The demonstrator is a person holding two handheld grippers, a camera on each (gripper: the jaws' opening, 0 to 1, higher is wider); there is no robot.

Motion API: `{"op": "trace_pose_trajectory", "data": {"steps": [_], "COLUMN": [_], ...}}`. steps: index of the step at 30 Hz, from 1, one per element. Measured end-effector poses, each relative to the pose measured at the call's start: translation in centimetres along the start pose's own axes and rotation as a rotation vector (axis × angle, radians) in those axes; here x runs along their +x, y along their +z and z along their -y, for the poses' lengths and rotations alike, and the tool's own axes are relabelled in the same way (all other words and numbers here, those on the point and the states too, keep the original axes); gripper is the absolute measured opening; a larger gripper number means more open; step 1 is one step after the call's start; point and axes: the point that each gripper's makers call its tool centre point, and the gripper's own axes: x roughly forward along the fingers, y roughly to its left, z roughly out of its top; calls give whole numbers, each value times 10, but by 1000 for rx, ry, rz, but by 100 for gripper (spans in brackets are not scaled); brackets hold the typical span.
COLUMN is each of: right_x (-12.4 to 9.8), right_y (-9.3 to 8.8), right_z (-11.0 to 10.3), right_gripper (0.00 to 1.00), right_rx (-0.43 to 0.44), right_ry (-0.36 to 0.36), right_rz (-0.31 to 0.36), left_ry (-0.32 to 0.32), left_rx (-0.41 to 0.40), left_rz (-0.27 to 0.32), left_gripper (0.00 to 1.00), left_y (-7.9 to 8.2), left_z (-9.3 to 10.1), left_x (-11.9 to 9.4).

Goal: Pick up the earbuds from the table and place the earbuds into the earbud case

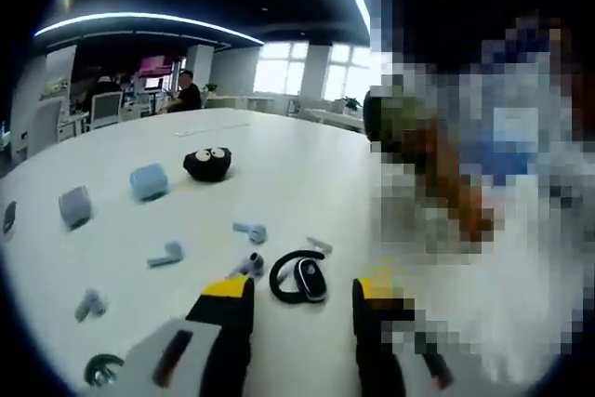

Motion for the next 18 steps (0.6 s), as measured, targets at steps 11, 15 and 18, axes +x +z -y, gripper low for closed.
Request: {"op": "trace_pose_trajectory", "data": {"steps": [11, 15, 18], "right_x": [5, 3, 3], "right_y": [-2, 0, -1], "right_z": [1, 1, 1], "right_gripper": [6, 6, 6], "right_rx": [-13, -15, -9], "right_ry": [0, 0, 6], "right_rz": [-12, -5, -1], "left_ry": [-6, -33, -95], "left_rx": [27, 34, 46], "left_rz": [-20, -31, -30], "left_gripper": [52, 52, 51], "left_y": [-5, -8, -8], "left_z": [13, 26, 41], "left_x": [3, 2, 0]}}
